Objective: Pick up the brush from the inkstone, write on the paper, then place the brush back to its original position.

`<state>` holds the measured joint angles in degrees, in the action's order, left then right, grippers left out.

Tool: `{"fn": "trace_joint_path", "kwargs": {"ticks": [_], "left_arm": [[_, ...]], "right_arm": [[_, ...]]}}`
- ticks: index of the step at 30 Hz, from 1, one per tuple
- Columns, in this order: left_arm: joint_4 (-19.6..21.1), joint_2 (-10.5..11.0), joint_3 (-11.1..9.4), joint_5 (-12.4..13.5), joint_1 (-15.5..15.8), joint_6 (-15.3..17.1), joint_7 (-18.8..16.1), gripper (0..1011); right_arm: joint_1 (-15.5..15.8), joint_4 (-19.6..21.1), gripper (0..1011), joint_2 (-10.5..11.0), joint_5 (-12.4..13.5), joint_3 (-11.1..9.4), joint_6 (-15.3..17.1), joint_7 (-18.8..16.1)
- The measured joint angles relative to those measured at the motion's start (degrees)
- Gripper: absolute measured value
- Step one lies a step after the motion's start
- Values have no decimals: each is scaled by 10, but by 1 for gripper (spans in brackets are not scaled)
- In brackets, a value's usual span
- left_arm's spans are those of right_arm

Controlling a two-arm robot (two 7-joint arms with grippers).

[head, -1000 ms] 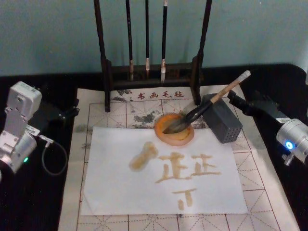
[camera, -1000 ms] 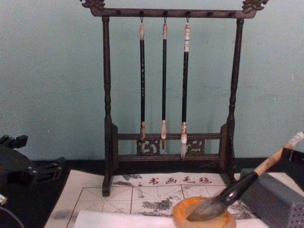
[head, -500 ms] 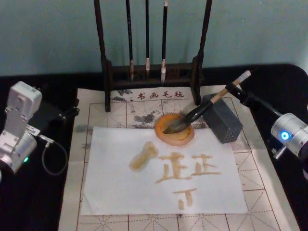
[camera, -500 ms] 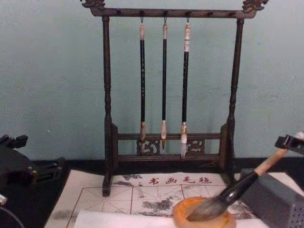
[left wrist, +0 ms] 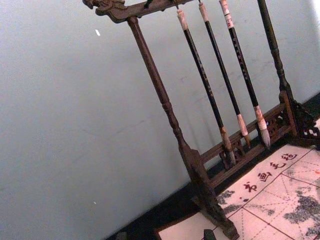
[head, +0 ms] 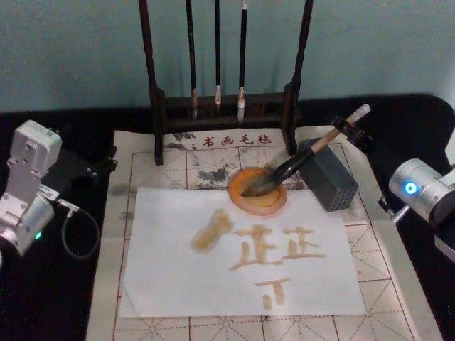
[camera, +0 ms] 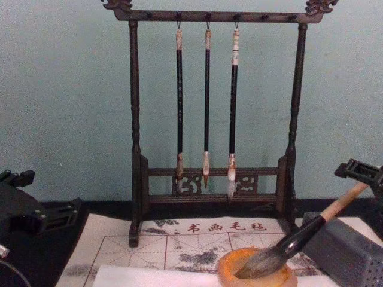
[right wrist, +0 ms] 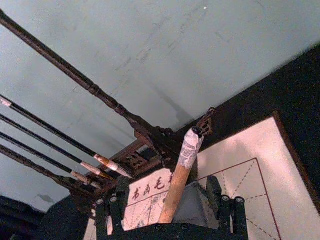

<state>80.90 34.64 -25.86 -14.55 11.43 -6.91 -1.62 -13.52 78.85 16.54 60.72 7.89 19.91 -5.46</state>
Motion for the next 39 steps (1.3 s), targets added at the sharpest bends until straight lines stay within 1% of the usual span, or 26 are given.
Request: {"fn": "trace_joint_path", "kwargs": {"ticks": [9, 12, 14, 16, 25, 28, 39], "left_arm": [[0, 0, 0, 0, 0, 0, 0, 1001], [0, 0, 0, 0, 0, 0, 0, 1001], [0, 0, 0, 0, 0, 0, 0, 1001], [0, 0, 0, 0, 0, 0, 0, 1001], [0, 0, 0, 0, 0, 0, 0, 1001], [0, 0, 0, 0, 0, 0, 0, 1001], [0, 0, 0, 0, 0, 0, 0, 1001]], "right_arm": [[-24, -31, 1000, -3, 13, 9, -1, 3], [-38, -49, 1000, -3, 16, 16, -4, 0], [-41, -53, 1000, -3, 17, 18, -5, -1], [-50, -66, 1000, -2, 21, 23, -8, -5], [-55, -72, 1000, 5, 34, 32, -14, -10], [-57, -72, 1000, 8, 35, 36, -15, -12], [-56, -73, 1000, 7, 35, 35, -15, -12]]}}
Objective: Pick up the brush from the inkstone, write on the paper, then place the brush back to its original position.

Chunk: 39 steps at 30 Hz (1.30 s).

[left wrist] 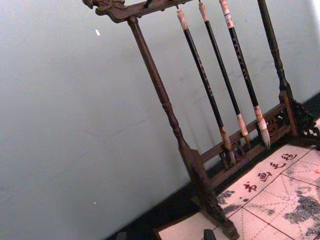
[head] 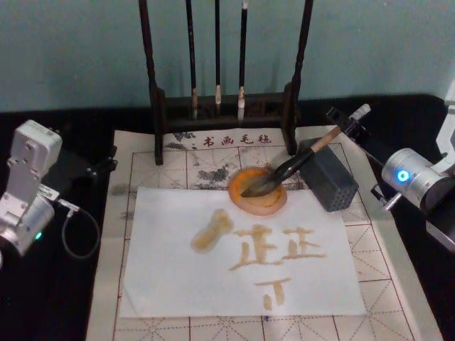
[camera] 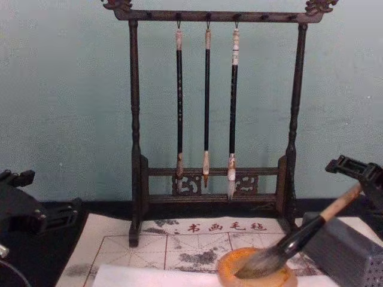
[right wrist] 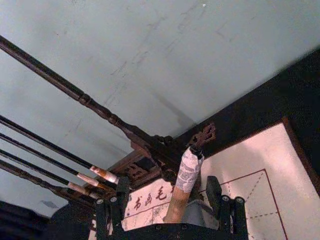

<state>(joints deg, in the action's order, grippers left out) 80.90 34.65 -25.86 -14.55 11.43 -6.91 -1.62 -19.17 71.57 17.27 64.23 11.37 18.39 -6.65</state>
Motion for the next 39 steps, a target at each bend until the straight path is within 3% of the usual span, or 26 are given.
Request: {"fn": "trace_joint_path", "kwargs": {"ticks": [3, 10, 30, 39], "left_arm": [[0, 0, 0, 0, 0, 0, 0, 1001], [0, 0, 0, 0, 0, 0, 0, 1001], [0, 0, 0, 0, 0, 0, 0, 1001], [0, 0, 0, 0, 0, 0, 0, 1001]], "right_arm": [[0, 0, 998, 0, 0, 0, 0, 0], [0, 0, 865, -1, 0, -1, 0, 0], [0, 0, 222, -1, -1, -1, 0, 1], [0, 0, 190, -1, 0, -1, 0, 1]]}}
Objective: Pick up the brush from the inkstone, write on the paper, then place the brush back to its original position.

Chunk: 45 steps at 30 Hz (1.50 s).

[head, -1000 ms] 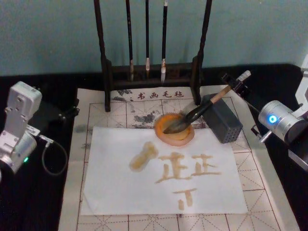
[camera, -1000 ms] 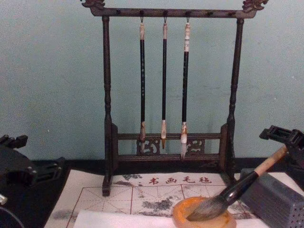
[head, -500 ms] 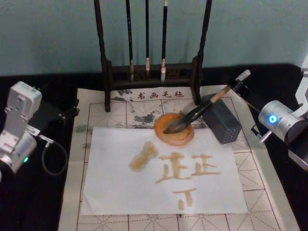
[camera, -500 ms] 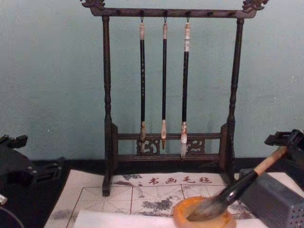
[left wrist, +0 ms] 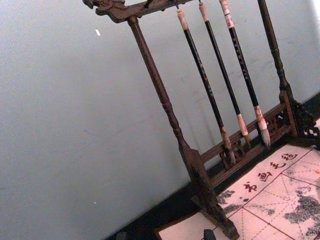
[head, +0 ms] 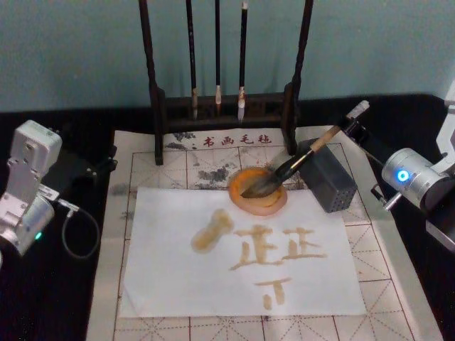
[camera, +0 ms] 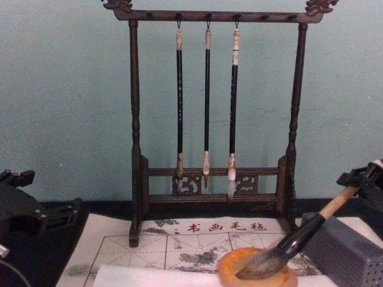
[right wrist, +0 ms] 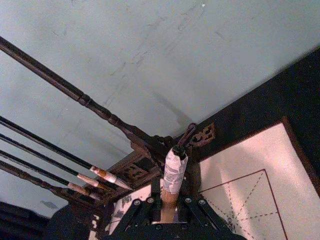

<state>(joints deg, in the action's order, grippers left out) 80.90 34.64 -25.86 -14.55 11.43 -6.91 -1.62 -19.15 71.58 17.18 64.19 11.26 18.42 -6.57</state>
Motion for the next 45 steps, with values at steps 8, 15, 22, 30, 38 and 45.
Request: {"fn": "trace_joint_path", "kwargs": {"ticks": [8, 15, 22, 30, 38, 45], "left_arm": [[0, 0, 0, 0, 0, 0, 0, 1001], [0, 0, 0, 0, 0, 0, 0, 1001], [0, 0, 0, 0, 0, 0, 0, 1001], [0, 0, 0, 0, 0, 0, 0, 1001], [0, 0, 0, 0, 0, 0, 0, 1001], [0, 0, 0, 0, 0, 0, 0, 1001]], "right_arm": [[0, 0, 190, 0, 0, 0, 0, 0], [0, 0, 190, 1, 0, 1, -2, -1], [0, 9, 190, 11, 7, 11, -14, -8], [-1, 32, 189, 24, 10, 21, -28, -15], [0, 63, 189, 50, -26, 53, -64, -38], [9, 89, 189, 78, -74, 78, -106, -70]]}}
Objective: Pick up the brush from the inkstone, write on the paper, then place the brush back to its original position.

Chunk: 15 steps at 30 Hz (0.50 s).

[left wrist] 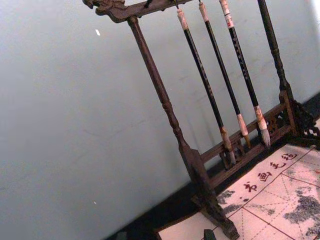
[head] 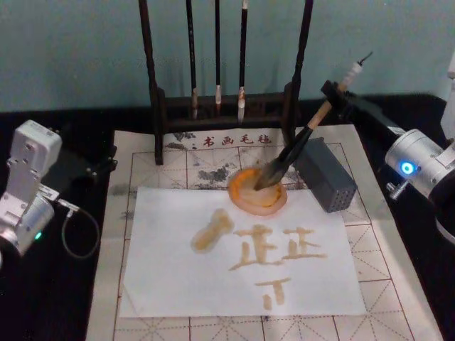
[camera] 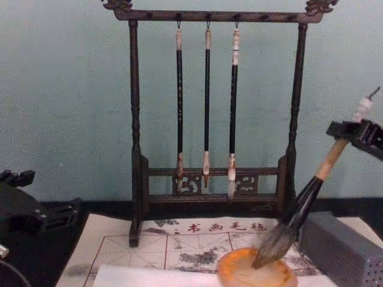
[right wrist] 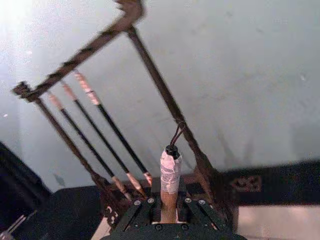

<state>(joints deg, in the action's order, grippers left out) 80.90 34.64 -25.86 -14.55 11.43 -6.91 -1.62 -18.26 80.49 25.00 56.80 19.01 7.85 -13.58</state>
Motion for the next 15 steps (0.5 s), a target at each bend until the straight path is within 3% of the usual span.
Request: {"fn": "trace_joint_path", "kwargs": {"ticks": [8, 15], "left_arm": [[0, 0, 0, 0, 0, 0, 0, 1001], [0, 0, 0, 0, 0, 0, 0, 1001]], "right_arm": [[16, 30, 189, 23, -35, 2, -35, -42], [30, 51, 189, 48, -64, 6, -57, -99]]}}
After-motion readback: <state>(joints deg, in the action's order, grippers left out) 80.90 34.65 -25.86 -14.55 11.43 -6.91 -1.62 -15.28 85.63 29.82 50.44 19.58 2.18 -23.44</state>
